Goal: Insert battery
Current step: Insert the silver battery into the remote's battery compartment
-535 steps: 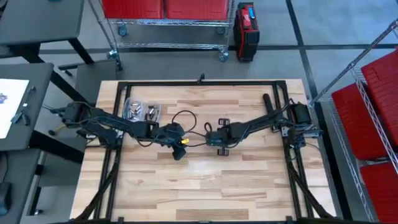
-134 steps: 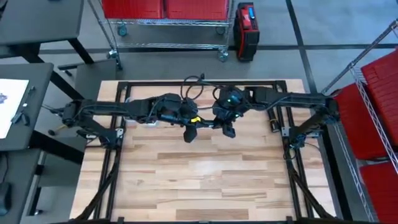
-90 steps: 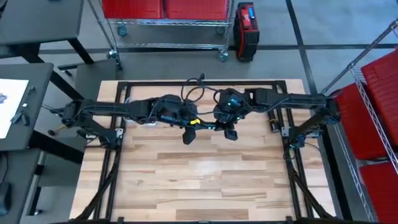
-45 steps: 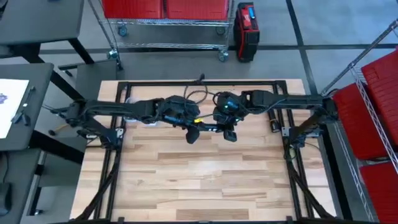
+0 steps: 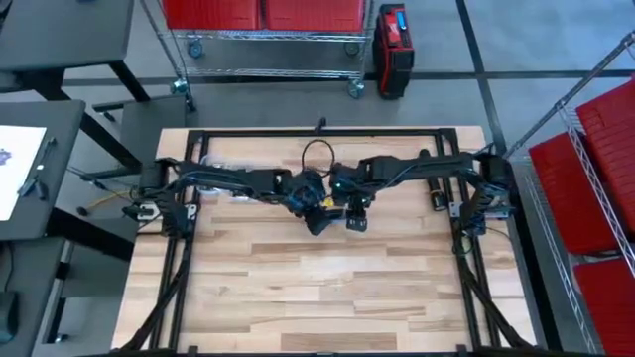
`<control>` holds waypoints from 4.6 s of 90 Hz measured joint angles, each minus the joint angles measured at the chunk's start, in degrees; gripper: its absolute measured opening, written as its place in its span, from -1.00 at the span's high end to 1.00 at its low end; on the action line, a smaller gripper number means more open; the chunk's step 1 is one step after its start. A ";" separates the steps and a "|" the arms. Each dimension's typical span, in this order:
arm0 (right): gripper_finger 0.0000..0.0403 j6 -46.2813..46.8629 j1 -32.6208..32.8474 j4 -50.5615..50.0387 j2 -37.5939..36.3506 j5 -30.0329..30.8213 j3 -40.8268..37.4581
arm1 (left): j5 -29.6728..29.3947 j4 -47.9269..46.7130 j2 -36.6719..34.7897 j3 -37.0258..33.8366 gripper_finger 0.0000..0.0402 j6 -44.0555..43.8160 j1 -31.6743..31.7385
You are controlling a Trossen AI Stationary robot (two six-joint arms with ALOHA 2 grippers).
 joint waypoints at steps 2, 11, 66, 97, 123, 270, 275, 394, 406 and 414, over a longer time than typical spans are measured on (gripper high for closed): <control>0.09 -0.02 0.01 -0.55 0.01 -0.12 0.00 | 0.16 0.04 -0.14 -0.30 0.72 0.03 0.15; 0.08 -0.44 -0.10 -1.35 -0.18 -0.08 0.04 | 0.73 1.00 -0.53 -1.73 0.72 0.39 0.51; 0.14 8.44 3.10 -1.09 -15.87 2.15 0.11 | 19.57 27.84 -0.26 -17.11 0.72 -10.21 2.20; 0.14 8.03 4.99 0.71 -16.69 2.97 0.11 | 12.90 26.03 -0.20 -20.61 0.20 -9.31 2.51; 0.14 3.85 4.26 0.84 -16.69 3.20 0.11 | 10.75 25.56 -1.33 -20.45 -0.05 -7.54 4.78; 0.99 21.64 -1.64 27.34 11.40 3.92 -5.84 | -13.58 11.53 -3.54 -20.30 0.17 -0.99 -8.34; 1.00 21.66 -0.88 27.36 11.40 4.02 -5.84 | -13.53 11.49 -3.54 -20.30 0.17 -0.57 -7.89; 1.00 10.14 3.13 33.36 -3.28 1.41 -5.90 | -13.43 -8.85 -26.51 -20.28 0.17 -2.21 -0.93; 1.00 5.68 -1.29 34.21 -8.72 2.85 -5.88 | -13.60 -19.45 -34.53 -20.28 0.17 -2.88 7.46; 1.00 2.73 -4.89 34.31 -10.87 2.70 -5.88 | -13.38 -23.30 -37.73 -20.23 0.17 -1.46 14.35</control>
